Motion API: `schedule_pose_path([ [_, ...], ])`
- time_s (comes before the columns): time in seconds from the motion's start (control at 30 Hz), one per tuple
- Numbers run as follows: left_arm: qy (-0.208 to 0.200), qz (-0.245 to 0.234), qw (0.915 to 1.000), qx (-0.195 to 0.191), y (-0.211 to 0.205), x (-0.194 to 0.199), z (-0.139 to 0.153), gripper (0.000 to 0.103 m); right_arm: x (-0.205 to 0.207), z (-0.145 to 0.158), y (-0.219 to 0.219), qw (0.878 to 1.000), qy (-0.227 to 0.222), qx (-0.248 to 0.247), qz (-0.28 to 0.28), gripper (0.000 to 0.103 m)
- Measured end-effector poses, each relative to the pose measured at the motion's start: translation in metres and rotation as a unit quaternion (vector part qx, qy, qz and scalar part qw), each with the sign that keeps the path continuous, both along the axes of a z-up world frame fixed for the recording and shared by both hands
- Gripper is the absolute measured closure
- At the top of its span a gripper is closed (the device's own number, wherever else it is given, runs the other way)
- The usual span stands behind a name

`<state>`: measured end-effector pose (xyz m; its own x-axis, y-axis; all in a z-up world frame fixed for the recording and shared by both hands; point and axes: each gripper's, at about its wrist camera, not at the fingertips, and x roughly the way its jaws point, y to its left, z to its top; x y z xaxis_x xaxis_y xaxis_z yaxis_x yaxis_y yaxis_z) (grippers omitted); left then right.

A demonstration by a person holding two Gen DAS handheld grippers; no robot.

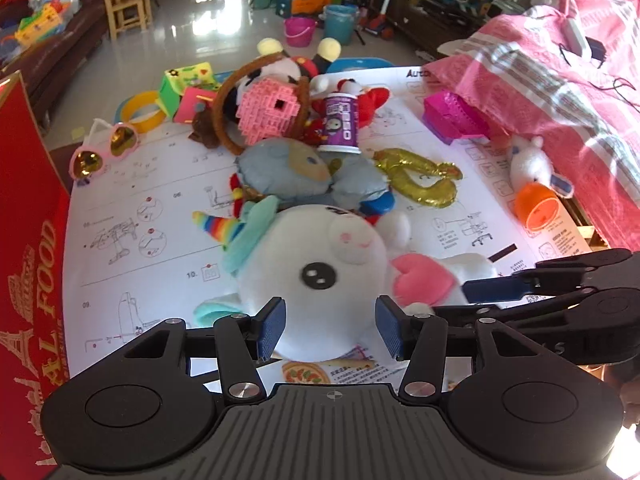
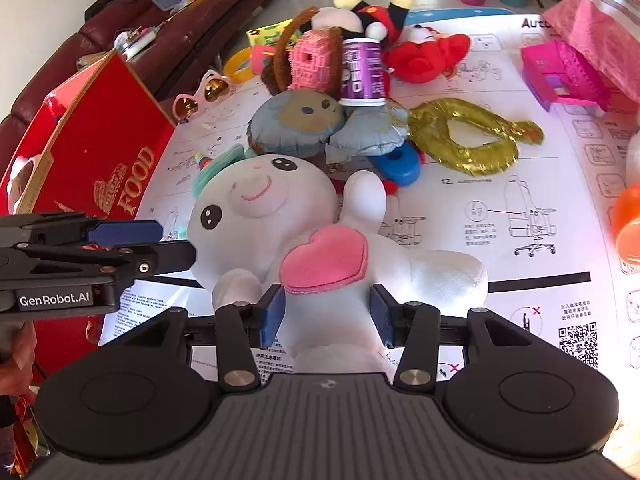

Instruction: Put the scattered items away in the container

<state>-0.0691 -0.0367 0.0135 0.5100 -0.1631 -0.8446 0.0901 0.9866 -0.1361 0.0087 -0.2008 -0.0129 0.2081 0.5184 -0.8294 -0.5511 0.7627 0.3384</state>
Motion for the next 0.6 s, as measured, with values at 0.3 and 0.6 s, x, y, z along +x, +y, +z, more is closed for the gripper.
schedule_pose_path([
  [0.3, 0.005, -0.021, 0.9975, 0.067, -0.012, -0.017, -0.027, 0.040, -0.015, -0.002, -0.009, 1.000, -0.002, -0.003, 0.021, 0.061],
  [0.6, 0.049, 0.009, 0.9984, 0.027, 0.015, -0.032, -0.054, 0.037, -0.012, 0.011, -0.002, 0.999, -0.024, 0.012, 0.022, 0.063],
])
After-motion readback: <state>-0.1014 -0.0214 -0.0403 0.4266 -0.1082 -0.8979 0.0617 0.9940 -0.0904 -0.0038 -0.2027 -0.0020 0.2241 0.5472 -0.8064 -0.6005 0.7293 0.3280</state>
